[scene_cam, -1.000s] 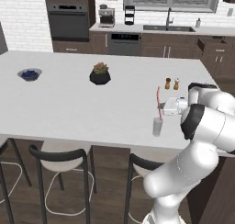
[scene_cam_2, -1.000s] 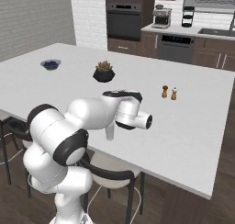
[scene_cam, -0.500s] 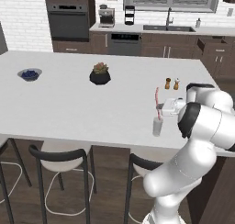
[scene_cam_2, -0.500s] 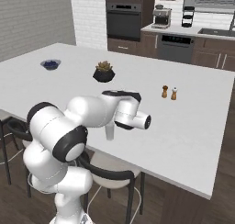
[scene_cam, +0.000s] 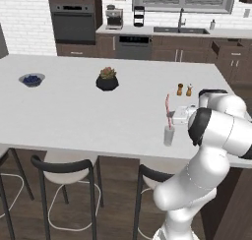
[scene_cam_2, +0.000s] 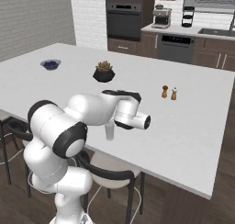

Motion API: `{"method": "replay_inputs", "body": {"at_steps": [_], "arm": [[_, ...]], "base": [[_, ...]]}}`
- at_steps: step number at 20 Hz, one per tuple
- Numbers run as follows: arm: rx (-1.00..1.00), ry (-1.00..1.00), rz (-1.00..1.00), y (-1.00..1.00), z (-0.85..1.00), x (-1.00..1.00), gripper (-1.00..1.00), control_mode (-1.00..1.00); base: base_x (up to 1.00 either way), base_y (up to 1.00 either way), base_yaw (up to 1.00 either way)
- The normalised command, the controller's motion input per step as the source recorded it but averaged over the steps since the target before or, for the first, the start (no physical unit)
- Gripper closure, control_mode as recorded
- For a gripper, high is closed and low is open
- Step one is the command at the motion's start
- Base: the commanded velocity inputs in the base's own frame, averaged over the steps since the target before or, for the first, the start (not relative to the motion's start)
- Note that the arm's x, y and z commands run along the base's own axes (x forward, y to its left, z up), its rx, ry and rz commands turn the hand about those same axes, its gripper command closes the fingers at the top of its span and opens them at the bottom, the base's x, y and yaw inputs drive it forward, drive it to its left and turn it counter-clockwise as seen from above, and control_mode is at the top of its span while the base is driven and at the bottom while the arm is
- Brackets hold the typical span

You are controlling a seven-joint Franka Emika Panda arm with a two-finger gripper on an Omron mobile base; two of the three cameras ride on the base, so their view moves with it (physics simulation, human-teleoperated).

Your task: Take a straw from the drawer in front and place it inside the glass cup on the dining counter.

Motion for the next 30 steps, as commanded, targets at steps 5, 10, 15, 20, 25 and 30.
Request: {"method": "replay_inputs", "body": {"at_steps": [5,10,15,20,25,30], "arm": [[0.00,0.00,0.00,0.00,-0.06,0.00,1.00,-1.00],[0.00,0.00,0.00,0.00,-0.01,0.05,1.00,-1.00],[0.00,0.00,0.00,0.00,-0.05,0.08,1.00,-1.00],[0.00,-0.01,0.00,0.00,-0.09,0.09,1.00,-1.00],[0.00,-0.03,0.00,0.00,-0.10,0.07,1.00,-1.00],[0.00,-0.04,0.00,0.00,-0.08,0.07,1.00,-1.00]], "base": [[0.00,0.00,0.00],[0.00,0.00,0.00],[0.00,0.00,0.00],[0.00,0.00,0.00],[0.00,0.00,0.00],[0.00,0.00,0.00]]}}
